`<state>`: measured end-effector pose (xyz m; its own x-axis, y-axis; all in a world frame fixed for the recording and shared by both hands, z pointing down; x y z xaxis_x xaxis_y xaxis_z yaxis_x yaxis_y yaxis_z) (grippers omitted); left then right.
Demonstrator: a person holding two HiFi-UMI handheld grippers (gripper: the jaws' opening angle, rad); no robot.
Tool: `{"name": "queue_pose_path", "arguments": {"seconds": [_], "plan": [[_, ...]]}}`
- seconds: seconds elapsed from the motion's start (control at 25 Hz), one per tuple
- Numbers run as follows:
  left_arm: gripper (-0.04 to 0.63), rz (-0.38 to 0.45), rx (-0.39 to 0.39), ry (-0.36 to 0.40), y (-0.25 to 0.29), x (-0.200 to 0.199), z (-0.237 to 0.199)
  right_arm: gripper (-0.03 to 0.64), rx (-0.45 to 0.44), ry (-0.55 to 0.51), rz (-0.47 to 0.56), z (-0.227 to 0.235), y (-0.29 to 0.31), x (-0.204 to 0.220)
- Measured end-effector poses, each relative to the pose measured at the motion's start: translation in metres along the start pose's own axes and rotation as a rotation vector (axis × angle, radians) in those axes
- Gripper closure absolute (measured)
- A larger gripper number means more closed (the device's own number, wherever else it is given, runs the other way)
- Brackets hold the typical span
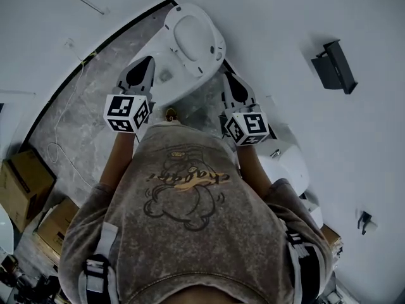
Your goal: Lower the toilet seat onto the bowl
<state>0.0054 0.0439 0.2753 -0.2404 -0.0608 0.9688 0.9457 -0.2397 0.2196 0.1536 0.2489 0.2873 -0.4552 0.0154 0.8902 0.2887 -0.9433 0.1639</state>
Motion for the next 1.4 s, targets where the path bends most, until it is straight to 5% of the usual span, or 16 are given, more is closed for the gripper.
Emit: {"name": "queue_pose_path", "arguments": {"seconds": [0.76, 1.12, 1.4], "plan": [[0.55, 0.025, 0.086, -0.033, 0.097, -0.025, -0.027, 0.589, 0.023, -0.015, -0.019, 0.043, 0.074, -0.03], [0.292, -0.055, 0.14, -0.173, 0.15, -0.012, -0.026, 0.589, 0.033, -0.004, 0.001, 0.075, 0.086, -0.044], [0.253, -0.133, 0.139, -0.23, 0.206, 0.004, -0.025, 0.589, 0.068, 0.015, -0.005, 0.096, 0.081, -0.042]]}}
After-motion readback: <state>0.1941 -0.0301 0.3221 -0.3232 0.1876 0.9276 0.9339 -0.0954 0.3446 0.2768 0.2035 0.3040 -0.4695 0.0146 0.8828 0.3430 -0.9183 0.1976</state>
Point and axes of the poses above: the fingertips, and each gripper's own axes: y forward along the fingers, z to its right, x out of its underside, the point moved 5 cm from there along -y, backward along the fingers, and after that the axes turned 15 degrees about y, right-handed, at the moved point
